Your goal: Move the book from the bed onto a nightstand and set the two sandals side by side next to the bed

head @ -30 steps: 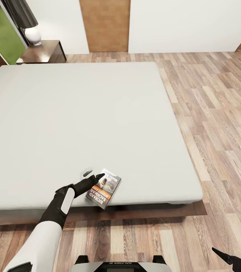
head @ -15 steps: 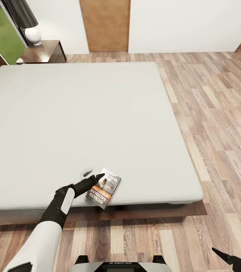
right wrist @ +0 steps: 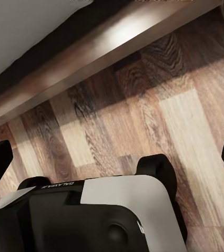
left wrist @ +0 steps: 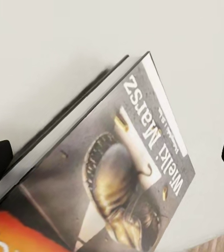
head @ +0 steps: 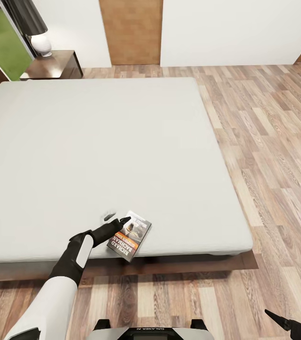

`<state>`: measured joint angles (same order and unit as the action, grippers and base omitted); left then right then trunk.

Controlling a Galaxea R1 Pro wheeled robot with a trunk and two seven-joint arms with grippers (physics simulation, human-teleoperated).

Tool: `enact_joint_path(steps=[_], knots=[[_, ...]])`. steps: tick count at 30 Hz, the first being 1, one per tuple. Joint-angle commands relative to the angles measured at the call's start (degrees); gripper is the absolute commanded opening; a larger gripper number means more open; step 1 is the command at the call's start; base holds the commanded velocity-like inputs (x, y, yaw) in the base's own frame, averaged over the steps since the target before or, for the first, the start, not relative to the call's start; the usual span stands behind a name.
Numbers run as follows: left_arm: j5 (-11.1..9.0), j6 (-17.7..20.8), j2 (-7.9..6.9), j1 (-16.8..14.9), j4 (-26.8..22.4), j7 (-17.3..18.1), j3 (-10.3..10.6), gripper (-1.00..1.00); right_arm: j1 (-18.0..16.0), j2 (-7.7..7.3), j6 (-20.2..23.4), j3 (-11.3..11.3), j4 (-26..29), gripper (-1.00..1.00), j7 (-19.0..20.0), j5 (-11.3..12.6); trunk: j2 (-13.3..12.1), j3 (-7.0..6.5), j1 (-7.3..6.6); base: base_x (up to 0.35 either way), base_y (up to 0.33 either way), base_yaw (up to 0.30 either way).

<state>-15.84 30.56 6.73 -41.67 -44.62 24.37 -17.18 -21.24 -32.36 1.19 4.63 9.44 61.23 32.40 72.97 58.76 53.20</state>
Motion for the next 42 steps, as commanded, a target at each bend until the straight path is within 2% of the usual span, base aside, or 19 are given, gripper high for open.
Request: enact_joint_path(steps=[1, 19, 38, 42], knots=[[-0.24, 0.47, 0.06, -0.05, -0.03, 0.15, -0.3, 1.0, -0.03, 0.01, 0.13, 0.46, -0.04, 1.0, 0.23, -0.33, 0.02, 0.03, 0.0, 0.0, -0.017, 0.0], [-0.24, 0.47, 0.12, -0.07, -0.02, 0.15, -0.3, 1.0, -0.03, 0.01, 0.13, 0.47, -0.04, 1.0, 0.22, -0.33, 0.02, 0.03, 0.0, -0.065, -0.066, 0.0], [-0.24, 0.47, 0.12, -0.06, -0.03, 0.15, -0.31, 1.0, -0.03, 0.0, 0.13, 0.47, -0.04, 1.0, 0.22, -0.32, 0.02, 0.03, 0.0, -0.005, -0.005, 0.0], [-0.24, 0.47, 0.12, -0.05, -0.03, 0.09, -0.31, 1.0, -0.03, 0.01, 0.13, 0.47, -0.04, 1.0, 0.26, -0.32, -1.18, -0.51, -0.66, 0.0, 0.0, 0.0]])
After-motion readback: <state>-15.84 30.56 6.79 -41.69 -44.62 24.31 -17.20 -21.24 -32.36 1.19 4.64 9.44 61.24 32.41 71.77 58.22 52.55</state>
